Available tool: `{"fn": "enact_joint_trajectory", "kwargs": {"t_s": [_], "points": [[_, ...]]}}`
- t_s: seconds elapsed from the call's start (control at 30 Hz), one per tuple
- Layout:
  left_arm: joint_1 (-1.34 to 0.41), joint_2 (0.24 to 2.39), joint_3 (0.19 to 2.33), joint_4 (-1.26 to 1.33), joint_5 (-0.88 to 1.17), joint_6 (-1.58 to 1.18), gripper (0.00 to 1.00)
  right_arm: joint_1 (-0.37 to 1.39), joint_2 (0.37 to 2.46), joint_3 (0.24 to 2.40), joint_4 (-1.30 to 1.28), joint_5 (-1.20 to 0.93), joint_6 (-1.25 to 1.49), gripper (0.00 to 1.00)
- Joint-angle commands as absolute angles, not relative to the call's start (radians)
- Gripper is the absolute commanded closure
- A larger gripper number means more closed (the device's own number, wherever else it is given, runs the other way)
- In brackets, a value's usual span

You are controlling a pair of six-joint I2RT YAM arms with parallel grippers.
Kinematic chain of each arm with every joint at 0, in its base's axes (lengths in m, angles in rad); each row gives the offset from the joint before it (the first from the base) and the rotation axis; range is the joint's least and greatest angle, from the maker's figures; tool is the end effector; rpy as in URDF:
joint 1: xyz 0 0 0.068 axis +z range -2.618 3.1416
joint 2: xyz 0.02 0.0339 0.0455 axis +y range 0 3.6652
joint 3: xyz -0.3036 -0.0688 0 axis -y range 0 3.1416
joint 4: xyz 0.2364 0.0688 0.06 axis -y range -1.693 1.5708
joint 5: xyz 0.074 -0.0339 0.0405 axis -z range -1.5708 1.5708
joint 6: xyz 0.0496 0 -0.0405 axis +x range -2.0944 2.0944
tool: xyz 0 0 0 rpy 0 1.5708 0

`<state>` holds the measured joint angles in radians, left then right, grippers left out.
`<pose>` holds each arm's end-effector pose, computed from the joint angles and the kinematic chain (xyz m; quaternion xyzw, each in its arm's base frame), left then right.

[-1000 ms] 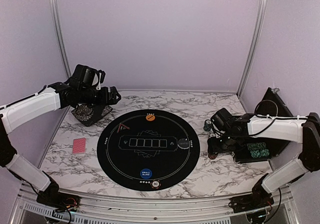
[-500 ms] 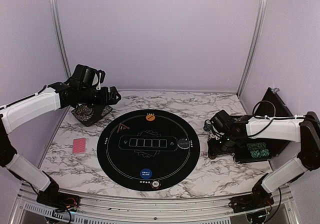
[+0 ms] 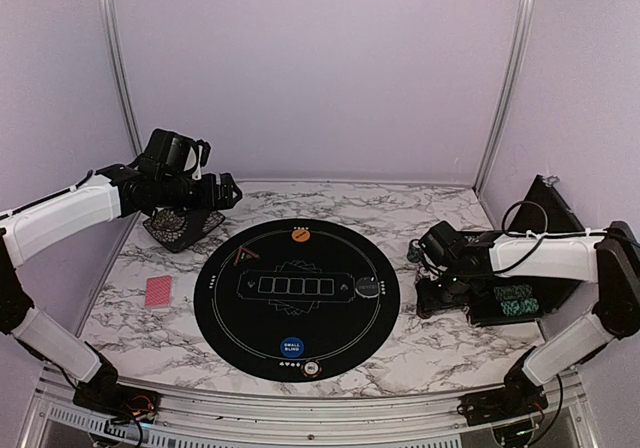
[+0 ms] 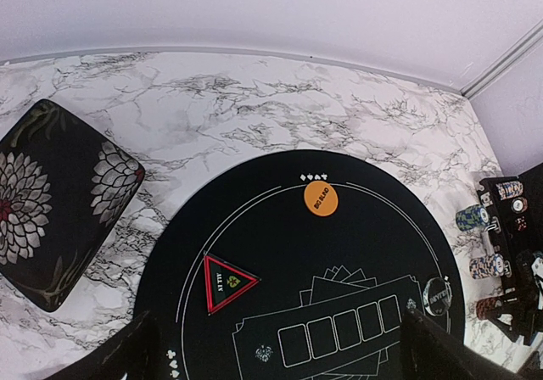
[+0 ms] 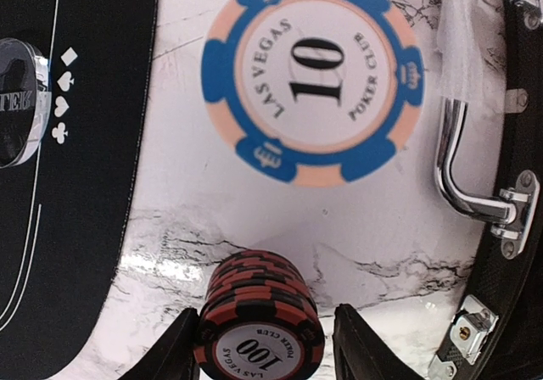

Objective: Distribute texas hold em gaming equipment
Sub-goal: Pick up the pile of poker chips from the pile of poker chips.

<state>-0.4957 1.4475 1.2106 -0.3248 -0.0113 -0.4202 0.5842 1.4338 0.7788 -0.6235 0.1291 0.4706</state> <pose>0.2916 -0.1570 0.3518 0.0303 0.8749 -0.2093 0.4358 0.2021 0.1260 0.1999 -0.0467 0.9862 0.0180 0.1577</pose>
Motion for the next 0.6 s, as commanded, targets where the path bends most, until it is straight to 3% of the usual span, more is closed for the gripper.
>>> {"fn": "enact_joint_trajectory", "kwargs": {"t_s": [0.0,0.57], "points": [[-0.489,1.453,1.230,-0.320,-0.012,-0.417,0.01,0.574,1.440,0.781,-0.604,0.138,0.467,0.50],[-0.490,1.451,1.225,-0.319,-0.014,-0.418,0.01,0.575,1.438,0.797,-0.616,0.131,0.466,0.62]]}}
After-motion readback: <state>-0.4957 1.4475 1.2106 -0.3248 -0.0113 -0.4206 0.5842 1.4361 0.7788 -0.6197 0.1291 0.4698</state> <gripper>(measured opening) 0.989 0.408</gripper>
